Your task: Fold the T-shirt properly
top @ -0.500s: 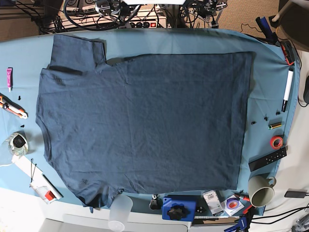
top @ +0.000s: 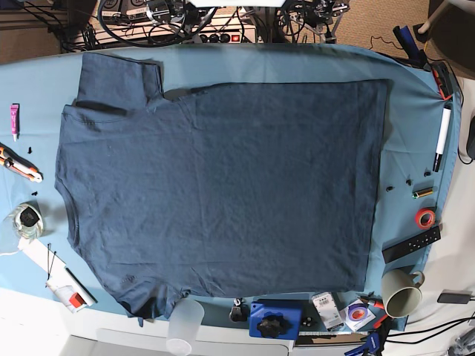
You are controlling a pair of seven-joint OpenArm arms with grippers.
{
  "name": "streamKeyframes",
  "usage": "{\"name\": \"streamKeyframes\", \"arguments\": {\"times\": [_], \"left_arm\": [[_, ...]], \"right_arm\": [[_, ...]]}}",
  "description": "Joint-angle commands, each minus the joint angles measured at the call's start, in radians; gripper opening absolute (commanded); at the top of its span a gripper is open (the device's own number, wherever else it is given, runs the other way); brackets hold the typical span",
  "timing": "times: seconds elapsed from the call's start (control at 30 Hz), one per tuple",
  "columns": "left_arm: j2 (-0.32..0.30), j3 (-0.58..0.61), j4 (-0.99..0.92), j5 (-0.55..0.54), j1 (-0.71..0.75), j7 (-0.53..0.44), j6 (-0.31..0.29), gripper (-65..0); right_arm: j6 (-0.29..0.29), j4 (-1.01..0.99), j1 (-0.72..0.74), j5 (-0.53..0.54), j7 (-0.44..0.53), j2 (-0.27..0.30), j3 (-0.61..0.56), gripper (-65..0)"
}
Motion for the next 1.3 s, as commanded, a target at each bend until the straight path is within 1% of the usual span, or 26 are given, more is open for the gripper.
{"name": "streamKeyframes", "arguments": {"times": [0.0,0.33,0.5,0.73,0.87,0.93,1.03,1.1,1.17,1.27], "left_arm": [[0.002,0.002,0.006,-0.002,0.003,-0.010,-0.007,-65.0],[0.002,0.002,0.006,-0.002,0.006,-0.010,-0.007,-65.0],[-0.009,0.002,0.007,-0.002,0.014,-0.017,-0.007,-65.0],[-0.048,0.002,0.011,-0.002,0.027,-0.022,-0.006,-65.0],[-0.078,0.002,0.011,-0.003,0.040,-0.066,-0.007,-65.0],[-0.090,0.002,0.016,-0.002,0.053,-0.066,-0.007,-65.0],[-0.106,0.002,0.050,-0.003,0.079,-0.066,-0.008,-65.0],[-0.115,0.002,0.088,-0.003,0.107,-0.065,-0.018,-65.0],[-0.120,0.002,0.135,-0.003,0.140,-0.058,-0.041,-65.0],[-0.129,0.002,0.235,-0.004,0.204,-0.038,-0.108,-65.0]], "right_arm": [[0.008,0.009,-0.002,0.006,0.003,0.003,0.001,-65.0],[0.008,0.009,-0.003,0.006,0.003,0.004,0.001,-65.0],[0.008,0.009,-0.003,0.006,0.003,0.004,0.001,-65.0],[0.008,0.009,-0.003,0.007,0.003,0.009,0.001,-65.0],[0.008,0.011,-0.003,0.011,0.003,0.022,0.001,-65.0],[0.009,0.011,-0.003,0.036,0.001,0.036,0.001,-65.0],[0.010,0.011,-0.003,0.113,-0.050,0.054,0.001,-65.0],[0.010,0.011,-0.003,0.147,-0.088,0.065,0.001,-65.0],[0.010,0.012,-0.006,0.164,-0.103,0.076,0.001,-65.0],[0.011,0.031,-0.023,0.175,-0.123,0.097,0.002,-65.0]]}}
